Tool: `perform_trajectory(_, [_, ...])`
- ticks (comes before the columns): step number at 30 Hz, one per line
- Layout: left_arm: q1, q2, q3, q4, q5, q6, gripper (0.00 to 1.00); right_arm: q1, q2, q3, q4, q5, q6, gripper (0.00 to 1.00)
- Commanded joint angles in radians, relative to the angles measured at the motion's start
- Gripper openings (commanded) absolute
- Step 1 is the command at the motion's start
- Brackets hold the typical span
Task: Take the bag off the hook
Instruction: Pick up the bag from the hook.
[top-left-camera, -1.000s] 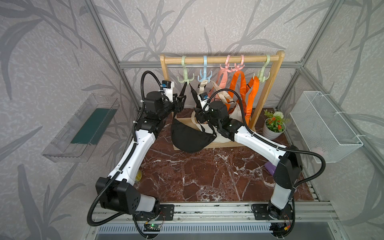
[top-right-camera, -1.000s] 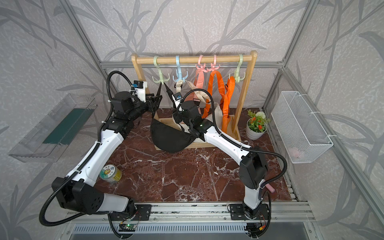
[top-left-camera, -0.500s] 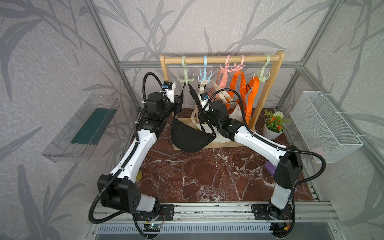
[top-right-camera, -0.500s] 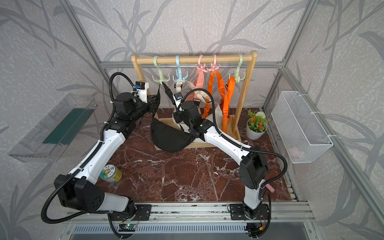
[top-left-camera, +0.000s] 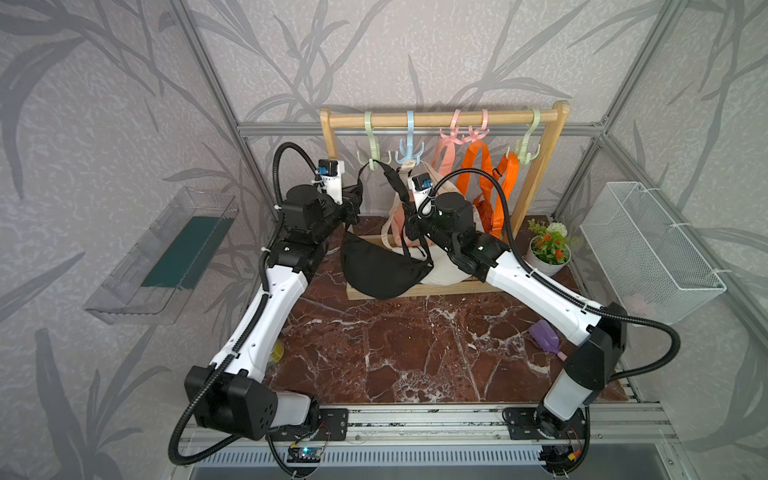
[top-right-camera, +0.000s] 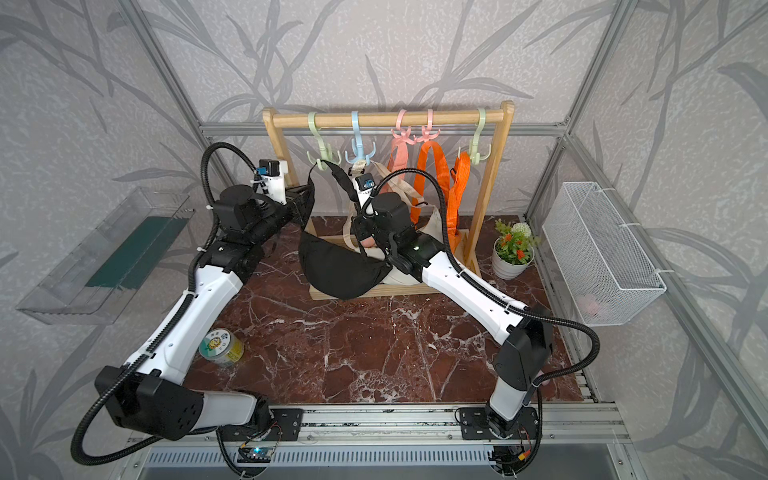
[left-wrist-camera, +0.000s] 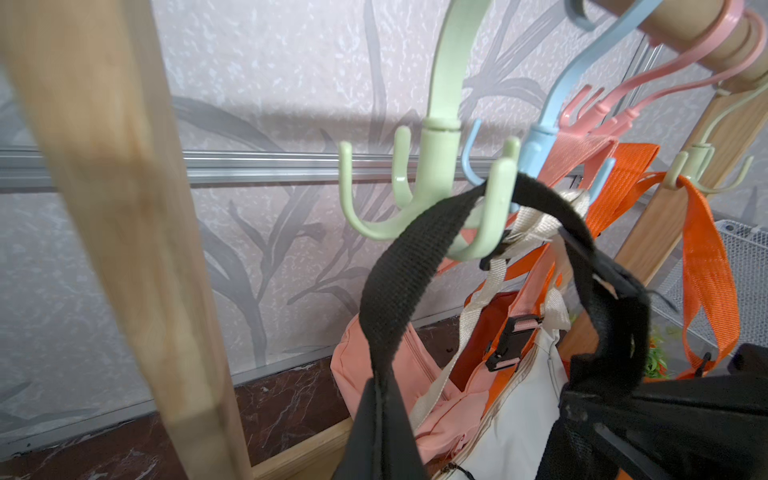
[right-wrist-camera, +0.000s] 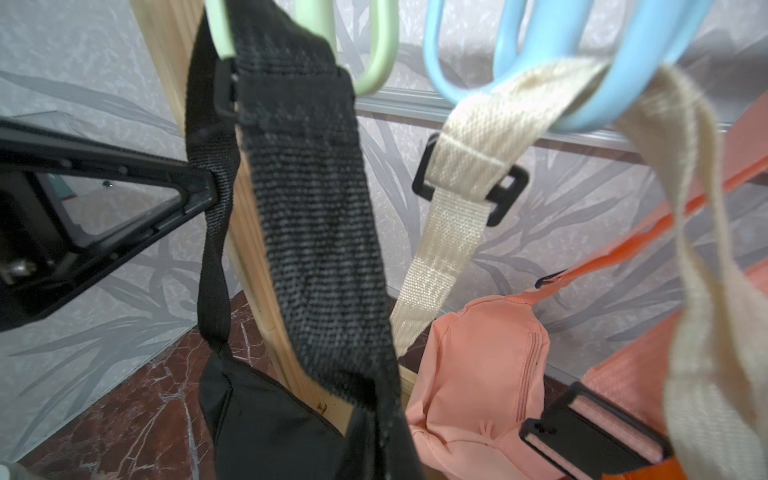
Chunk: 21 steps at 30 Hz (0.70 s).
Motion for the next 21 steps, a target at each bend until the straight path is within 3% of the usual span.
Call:
perform_trajectory(1, [-0.004, -0.053, 0.055, -0.001, -0.017, -0.032, 0.00, 0.004, -0.065, 0.072, -0.026, -0.036, 0.019, 0.00])
perform_trajectory(10, [-0.004, -0.120, 0.120, -0.067, -0.091, -0.054, 0.00, 0.007, -0.091, 0.219, -0.150, -0.133, 0.011, 0.00])
perform_trajectory(21, [-0.004, -0.312, 0.044, -0.145, -0.123, -0.122, 0.00, 0.039, -0.201, 0.263, -0.274, -0.237, -0.026, 0.00])
